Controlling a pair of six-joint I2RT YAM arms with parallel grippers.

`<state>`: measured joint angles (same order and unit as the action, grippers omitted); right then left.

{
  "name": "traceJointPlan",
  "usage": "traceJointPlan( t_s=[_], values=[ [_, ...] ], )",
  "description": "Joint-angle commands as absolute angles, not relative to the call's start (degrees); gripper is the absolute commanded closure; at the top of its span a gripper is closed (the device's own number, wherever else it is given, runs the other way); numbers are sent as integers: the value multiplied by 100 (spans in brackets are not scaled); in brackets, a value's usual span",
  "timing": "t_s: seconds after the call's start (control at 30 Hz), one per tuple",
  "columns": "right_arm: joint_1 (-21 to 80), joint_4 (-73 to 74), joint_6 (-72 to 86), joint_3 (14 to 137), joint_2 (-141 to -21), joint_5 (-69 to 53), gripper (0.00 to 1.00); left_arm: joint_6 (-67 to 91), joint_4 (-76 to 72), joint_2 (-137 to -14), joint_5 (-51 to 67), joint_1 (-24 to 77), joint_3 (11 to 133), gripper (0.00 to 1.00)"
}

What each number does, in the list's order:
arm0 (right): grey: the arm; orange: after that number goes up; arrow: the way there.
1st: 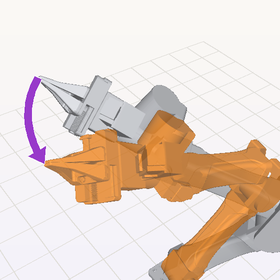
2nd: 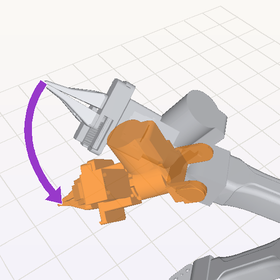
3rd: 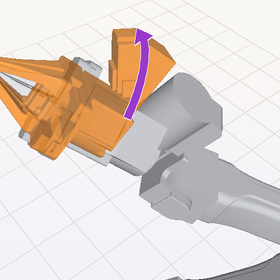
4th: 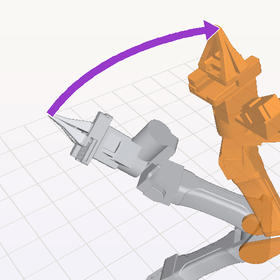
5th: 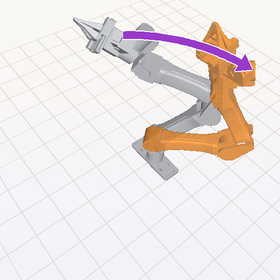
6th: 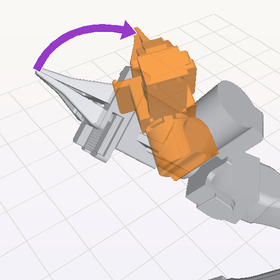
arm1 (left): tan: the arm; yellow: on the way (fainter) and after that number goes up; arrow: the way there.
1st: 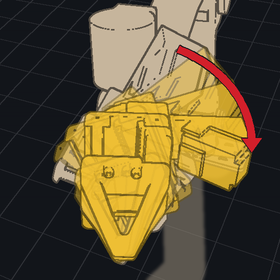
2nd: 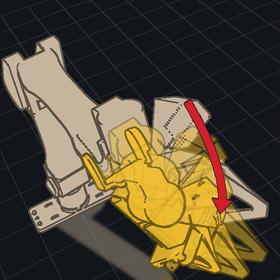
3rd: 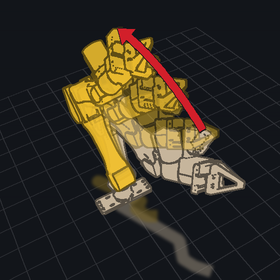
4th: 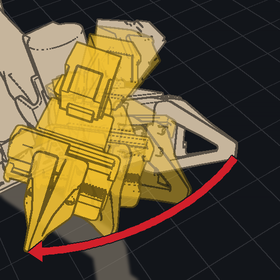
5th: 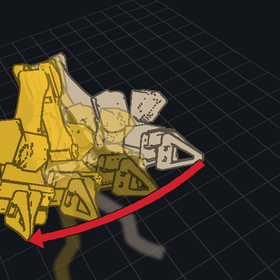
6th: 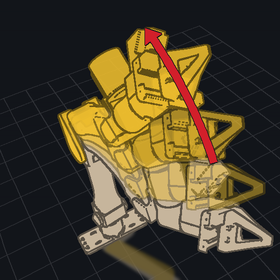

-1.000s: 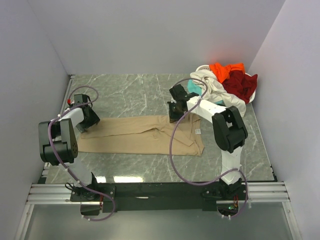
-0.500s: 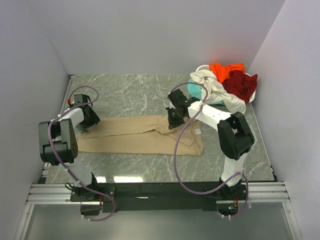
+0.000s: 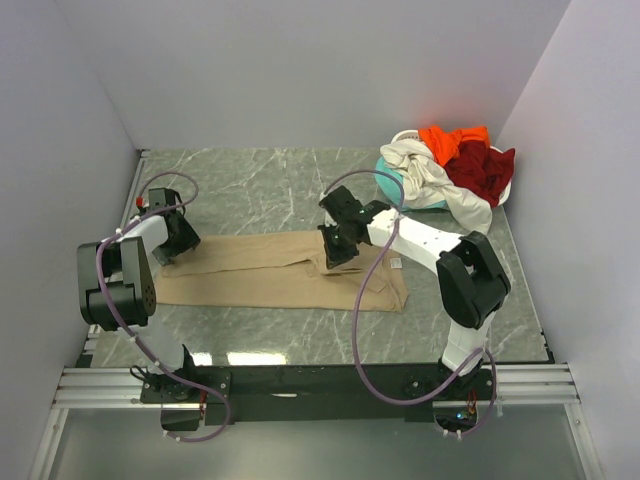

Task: Fold and stack the t-shirts
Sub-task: Fold the tshirt

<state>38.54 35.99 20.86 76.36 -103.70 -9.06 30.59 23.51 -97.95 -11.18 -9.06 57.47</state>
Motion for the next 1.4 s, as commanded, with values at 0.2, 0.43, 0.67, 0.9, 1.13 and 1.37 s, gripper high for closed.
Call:
traceJointPlan(
  t_s=[0.2, 0.43, 0.67, 0.9, 1.13, 1.37],
  values=[
    [4218, 3806, 2206, 7559, -9976, -721, 100, 3014, 2532, -9773, -730, -914, 5405, 28],
    [4500, 3902, 2390, 7453, -9914, -563, 100, 3032, 2426, -9747, -686, -923, 5282, 28],
    [4728, 4008, 2426, 7514, -10124, -545, 100, 2988, 2382, -9686, -703, -914, 5177, 28],
    [4948, 4157, 2408, 7857, -10564, -475, 100, 2971, 2355, -9756, -729, -914, 5185, 28],
    [4948, 4254, 2347, 8121, -10618, -457, 71, 2971, 2364, -9809, -817, -914, 5186, 28],
    [4440, 4289, 2382, 8262, -10196, -352, 53, 2988, 2426, -9730, -1002, -914, 5221, 28]
  ],
)
